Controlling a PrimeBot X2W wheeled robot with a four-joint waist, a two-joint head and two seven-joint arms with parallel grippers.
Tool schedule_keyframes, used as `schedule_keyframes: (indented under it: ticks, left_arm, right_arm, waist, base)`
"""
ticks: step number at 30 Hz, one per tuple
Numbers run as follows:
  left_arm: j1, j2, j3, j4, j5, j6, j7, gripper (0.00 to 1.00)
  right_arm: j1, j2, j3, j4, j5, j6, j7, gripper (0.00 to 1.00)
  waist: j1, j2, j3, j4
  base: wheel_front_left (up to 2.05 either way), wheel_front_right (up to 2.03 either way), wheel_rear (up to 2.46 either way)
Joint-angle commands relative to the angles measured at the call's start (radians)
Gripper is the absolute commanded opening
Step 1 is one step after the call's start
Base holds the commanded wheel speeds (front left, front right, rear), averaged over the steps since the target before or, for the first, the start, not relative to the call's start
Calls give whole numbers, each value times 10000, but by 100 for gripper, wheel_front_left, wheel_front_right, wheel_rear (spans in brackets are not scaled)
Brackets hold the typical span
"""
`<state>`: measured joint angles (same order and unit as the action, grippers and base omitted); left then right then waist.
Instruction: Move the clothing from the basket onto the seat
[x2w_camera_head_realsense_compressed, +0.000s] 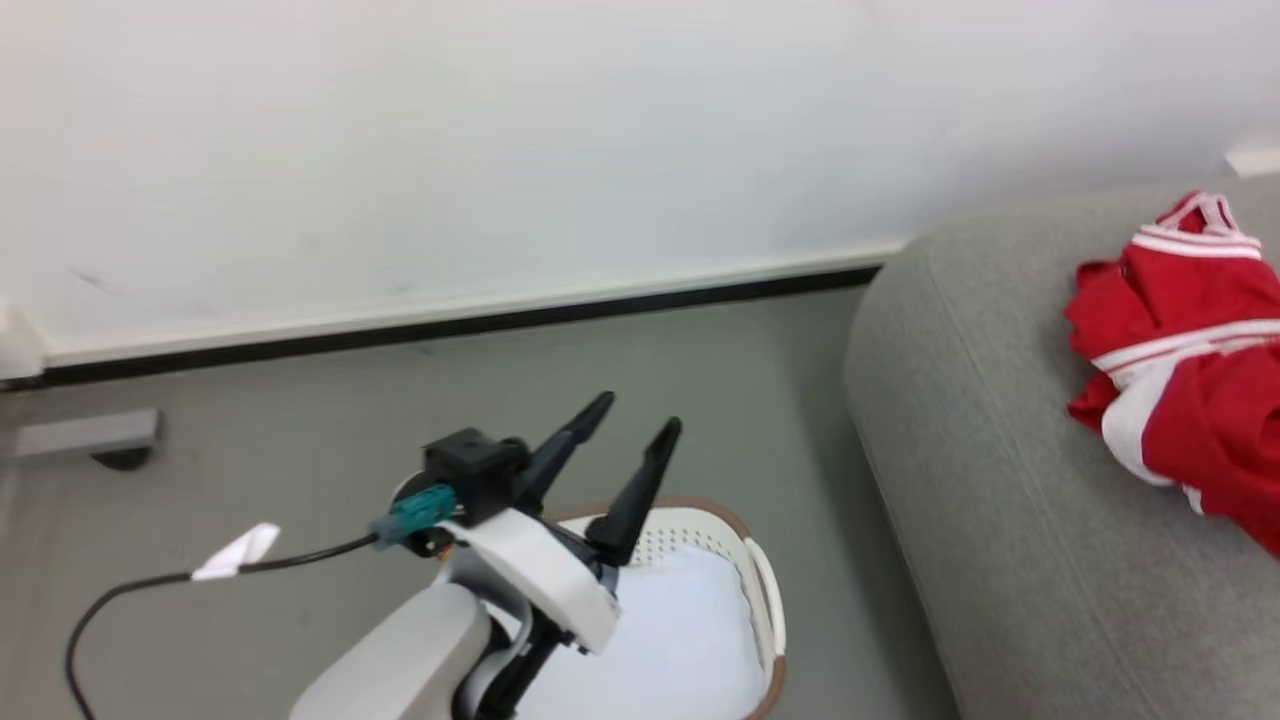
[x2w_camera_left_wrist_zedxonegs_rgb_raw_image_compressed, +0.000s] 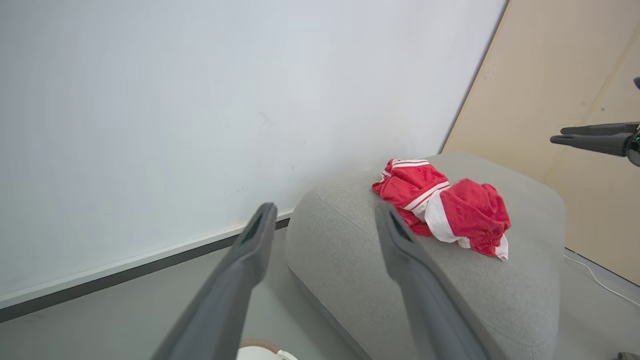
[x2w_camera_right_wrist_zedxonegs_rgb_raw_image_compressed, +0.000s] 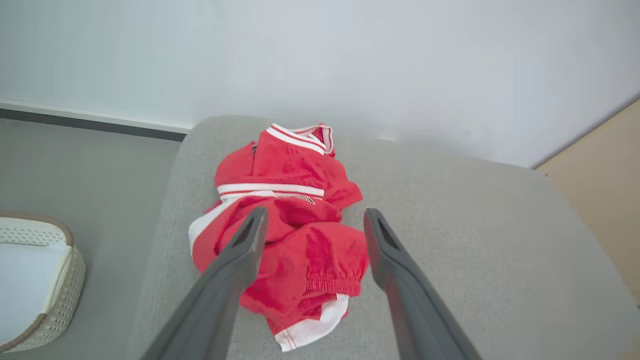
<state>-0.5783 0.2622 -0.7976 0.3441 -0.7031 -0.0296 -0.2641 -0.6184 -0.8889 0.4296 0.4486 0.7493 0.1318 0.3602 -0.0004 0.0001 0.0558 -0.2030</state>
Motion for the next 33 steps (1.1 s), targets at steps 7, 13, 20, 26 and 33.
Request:
schedule_keyframes:
  ticks: [7, 13, 20, 26, 33]
  left_arm:
    - [1067, 510, 1514, -601, 166, 502, 2, 100]
    - [2014, 736, 3150, -942, 471, 839, 1, 100]
    - [3474, 473, 5217, -1278, 761, 846, 0, 100]
    - [4518, -186, 6448, -1316, 1846, 576, -1, 100]
    - [4937, -831, 7360, -879, 3104, -139, -2, 100]
  right_arm:
    - [1051, 714, -1320, -1565, -366, -24, -1356, 100]
    - [2477, 2228, -2909, -2564, -1303, -24, -2797, 100]
    - [4310, 4862, -4451, -3096, -2987, -23, -4795, 100]
    - [5272, 6433, -4646, -2775, -3576, -23, -6025, 100]
    - [5314, 7159, -4406, -2550, -4257, -24, -6247, 100]
  waist:
    - [4, -1, -777, 1064]
    - [4, -1, -954, 1544]
    - [4, -1, -964, 1786]
    - [4, -1, -929, 1778]
    - [4, -1, -780, 1640]
  base:
    - [0, 0, 0]
    - [0, 0, 0]
    - [0, 0, 0]
    - [0, 0, 0]
    - [0, 0, 0]
